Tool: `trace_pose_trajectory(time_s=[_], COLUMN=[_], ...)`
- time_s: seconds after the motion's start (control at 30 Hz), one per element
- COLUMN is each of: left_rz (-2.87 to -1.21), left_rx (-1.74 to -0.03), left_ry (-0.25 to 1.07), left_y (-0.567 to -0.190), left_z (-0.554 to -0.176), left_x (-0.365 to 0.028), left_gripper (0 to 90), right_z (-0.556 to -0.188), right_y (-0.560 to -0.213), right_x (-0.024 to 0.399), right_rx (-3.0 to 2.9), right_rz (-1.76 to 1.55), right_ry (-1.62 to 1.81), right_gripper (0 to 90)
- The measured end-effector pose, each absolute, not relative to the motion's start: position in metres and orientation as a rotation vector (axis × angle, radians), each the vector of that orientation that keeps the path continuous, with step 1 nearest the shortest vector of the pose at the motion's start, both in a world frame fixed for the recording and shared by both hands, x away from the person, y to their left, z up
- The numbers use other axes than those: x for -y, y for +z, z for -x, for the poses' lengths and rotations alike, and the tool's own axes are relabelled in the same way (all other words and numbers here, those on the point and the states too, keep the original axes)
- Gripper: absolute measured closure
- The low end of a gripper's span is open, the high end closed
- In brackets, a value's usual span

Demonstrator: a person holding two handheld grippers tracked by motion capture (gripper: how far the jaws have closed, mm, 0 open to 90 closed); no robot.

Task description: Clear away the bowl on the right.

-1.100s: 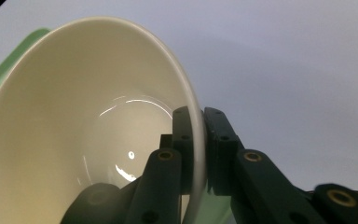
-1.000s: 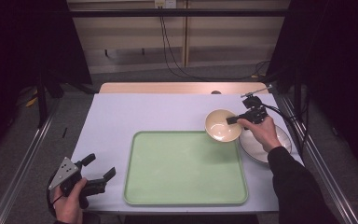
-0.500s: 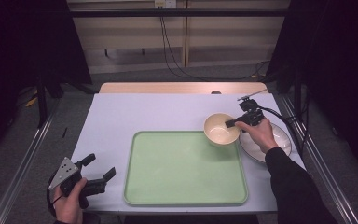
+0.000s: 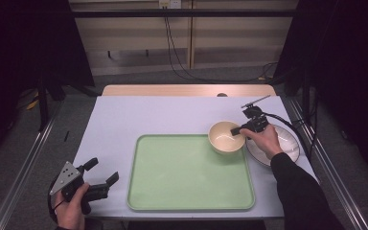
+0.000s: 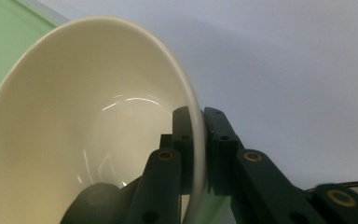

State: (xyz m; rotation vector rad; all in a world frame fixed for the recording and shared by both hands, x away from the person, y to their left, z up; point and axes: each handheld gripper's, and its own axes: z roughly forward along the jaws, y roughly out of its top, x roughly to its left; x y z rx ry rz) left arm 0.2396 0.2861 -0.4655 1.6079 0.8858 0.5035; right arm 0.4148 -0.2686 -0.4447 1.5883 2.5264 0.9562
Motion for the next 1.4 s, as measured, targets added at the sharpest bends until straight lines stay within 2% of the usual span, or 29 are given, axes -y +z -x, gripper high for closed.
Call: trace_pose_trajectory(time_s=[1.07, 1.17, 1.4], left_rz=[-1.609, -1.607, -1.606], left_rx=[-0.892, -0.892, -0.888], left_ry=[0.508, 0.508, 0.505], left_y=[-0.4655, -0.4655, -0.4655], left_z=[-0.2394, -0.2394, -0.2394], left_x=[-0.2857, -0.2858, -0.2860], left_gripper=[1.8, 1.8, 1.8], right_z=[-0.4062, -0.4051, -0.4047], right_y=[-0.4516, -0.4496, -0.4502], right_x=[0.2691, 0.2701, 0.2702], right_rx=[-2.487, -2.467, -2.441], right_rz=[-1.527, -1.514, -1.447], right_ry=[0.959, 0.977, 1.050], right_gripper=[83.7, 81.0, 64.1])
